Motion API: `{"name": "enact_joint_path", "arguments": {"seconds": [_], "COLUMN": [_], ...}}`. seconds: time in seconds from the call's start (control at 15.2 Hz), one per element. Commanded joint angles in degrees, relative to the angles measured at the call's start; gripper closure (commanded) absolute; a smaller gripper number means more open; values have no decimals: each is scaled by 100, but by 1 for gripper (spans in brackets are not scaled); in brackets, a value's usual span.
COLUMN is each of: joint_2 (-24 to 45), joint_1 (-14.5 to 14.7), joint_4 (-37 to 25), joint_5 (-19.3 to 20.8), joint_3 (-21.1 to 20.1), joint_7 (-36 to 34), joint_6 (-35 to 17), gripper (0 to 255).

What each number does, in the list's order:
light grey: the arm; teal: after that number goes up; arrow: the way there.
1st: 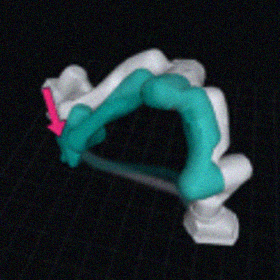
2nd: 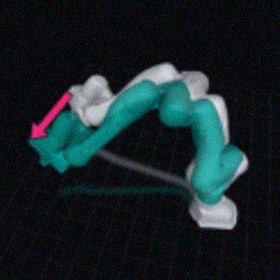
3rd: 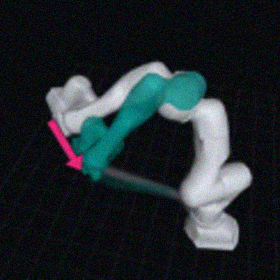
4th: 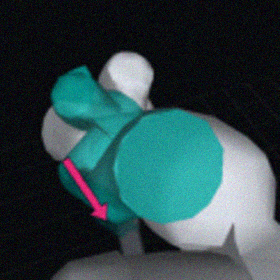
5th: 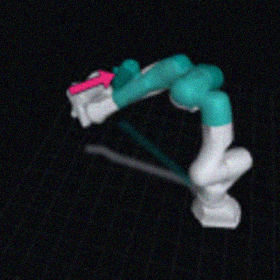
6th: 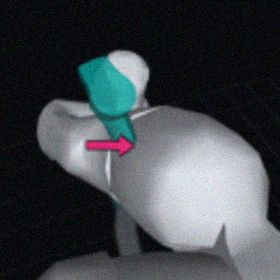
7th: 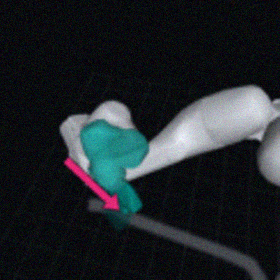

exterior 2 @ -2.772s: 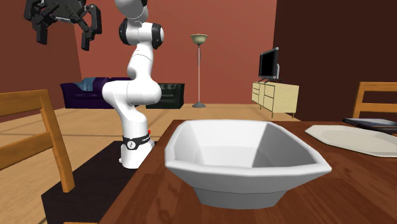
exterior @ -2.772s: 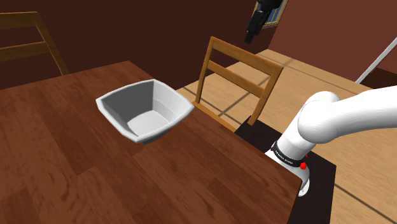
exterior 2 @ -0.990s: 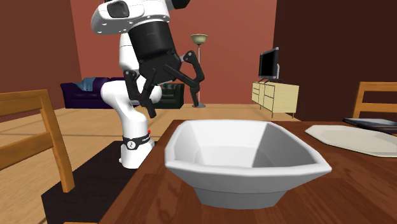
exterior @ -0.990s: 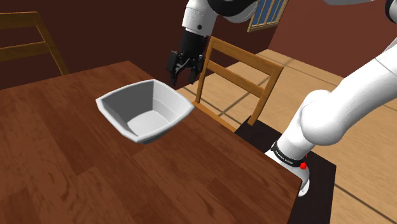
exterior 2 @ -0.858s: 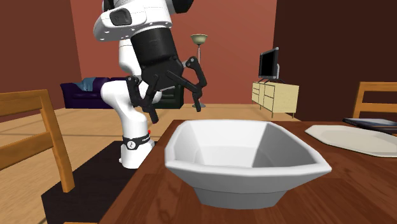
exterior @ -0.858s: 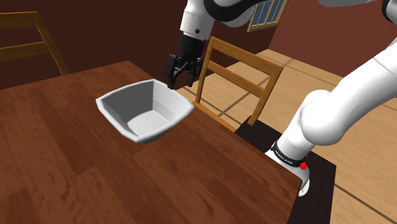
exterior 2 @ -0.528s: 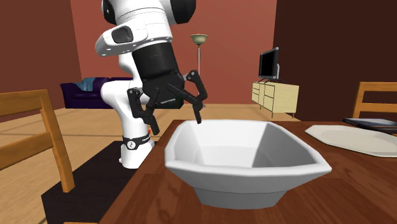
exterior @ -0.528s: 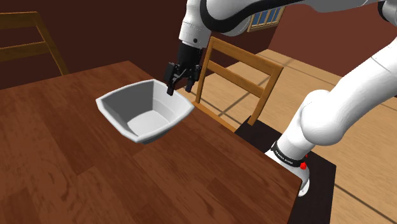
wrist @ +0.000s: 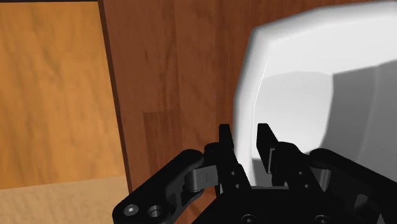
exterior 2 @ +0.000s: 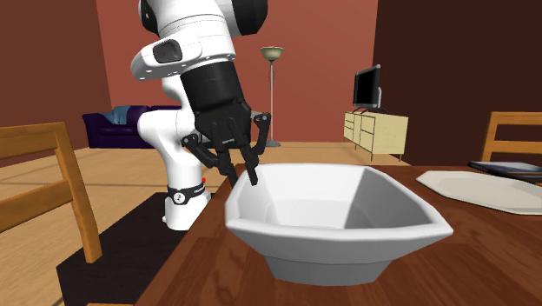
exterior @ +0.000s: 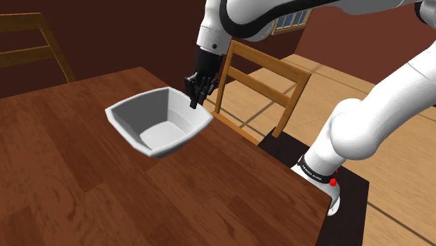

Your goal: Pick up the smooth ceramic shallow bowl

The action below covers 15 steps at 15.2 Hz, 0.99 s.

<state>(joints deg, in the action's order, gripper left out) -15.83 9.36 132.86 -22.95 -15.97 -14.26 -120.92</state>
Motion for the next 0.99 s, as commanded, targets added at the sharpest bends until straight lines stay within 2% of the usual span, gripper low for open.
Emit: {"name": "enact_joint_path", "arguments": {"seconds": [0.0,0.13,0.92], "joint_2": [4,22,-211], "joint_1": [2,-2,-49], "joint_4": [3,-6,-712], "joint_5": [0,5,136], "joint_3": [-3,0,89], "joint_7": [0,7,-228], "joint_6": [-1,-8,907], "gripper": [255,255,255]}}
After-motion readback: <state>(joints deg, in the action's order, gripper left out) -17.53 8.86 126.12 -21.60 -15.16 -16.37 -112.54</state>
